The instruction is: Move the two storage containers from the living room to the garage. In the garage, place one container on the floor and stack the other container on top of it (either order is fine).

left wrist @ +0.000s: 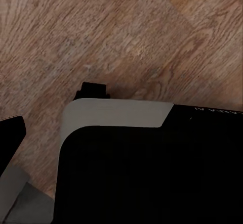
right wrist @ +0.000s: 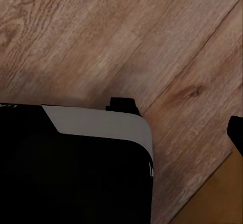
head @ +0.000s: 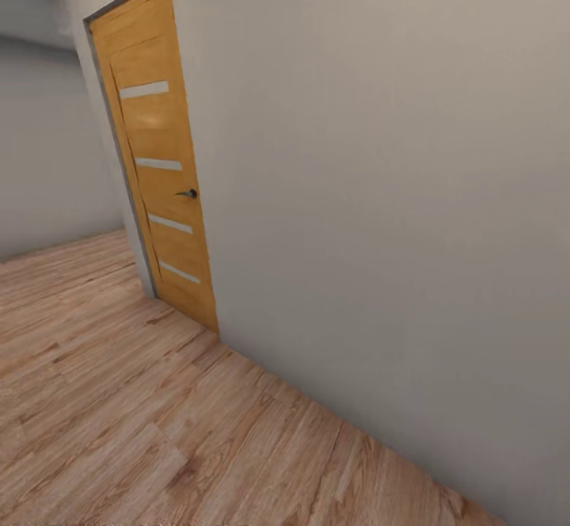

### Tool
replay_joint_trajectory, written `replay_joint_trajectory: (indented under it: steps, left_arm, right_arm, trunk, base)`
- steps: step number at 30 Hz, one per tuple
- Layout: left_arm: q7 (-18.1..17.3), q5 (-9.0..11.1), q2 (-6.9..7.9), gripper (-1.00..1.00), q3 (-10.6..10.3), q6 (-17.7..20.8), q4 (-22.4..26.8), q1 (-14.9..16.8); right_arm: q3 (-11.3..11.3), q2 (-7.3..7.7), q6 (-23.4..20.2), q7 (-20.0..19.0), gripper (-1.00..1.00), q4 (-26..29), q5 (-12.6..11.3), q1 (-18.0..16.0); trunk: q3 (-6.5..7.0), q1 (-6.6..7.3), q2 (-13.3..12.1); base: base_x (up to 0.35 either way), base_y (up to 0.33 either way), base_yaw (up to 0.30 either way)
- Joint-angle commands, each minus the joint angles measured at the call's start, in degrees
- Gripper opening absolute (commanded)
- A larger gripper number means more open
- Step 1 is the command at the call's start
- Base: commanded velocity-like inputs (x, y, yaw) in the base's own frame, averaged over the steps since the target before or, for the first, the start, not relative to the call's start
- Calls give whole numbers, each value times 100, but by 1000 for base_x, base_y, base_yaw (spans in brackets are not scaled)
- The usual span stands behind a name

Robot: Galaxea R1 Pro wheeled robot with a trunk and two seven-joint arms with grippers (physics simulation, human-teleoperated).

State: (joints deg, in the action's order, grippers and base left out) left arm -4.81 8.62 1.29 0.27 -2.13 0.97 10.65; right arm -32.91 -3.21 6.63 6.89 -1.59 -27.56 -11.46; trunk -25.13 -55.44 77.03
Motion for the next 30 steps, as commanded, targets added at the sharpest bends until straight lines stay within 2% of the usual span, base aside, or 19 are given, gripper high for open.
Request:
replay_joint_trajectory:
  steps: [1,9,11,17,30]
  left_arm:
    - [-29,52,0,100,0,-15,-9,5]
    - [-29,51,-6,100,0,-15,-9,5]
    - [-29,49,-6,100,-2,-15,-9,6]
    - [-29,44,2,100,-5,-15,-9,6]
    - [-29,43,3,100,-9,-15,-9,5]
  right_arm:
    - [-48,-5,31,5,100,-17,-51,-6]
    - [-48,-6,31,5,100,-17,-41,-8]
    - [-48,-11,33,7,100,-17,62,-6]
    - [-47,-14,43,13,100,-17,236,-6]
    - [-43,-21,48,14,100,-17,260,-6]
  trunk:
    - [-6,0,3]
    - [-6,0,3]
    - [-6,0,3]
    - [-6,0,3]
    - [-6,0,3]
  base:
    - [1,0,270]
    - [5,-1,270]
    - [112,-72,270]
    - [203,-150,270]
    - [237,-177,270]
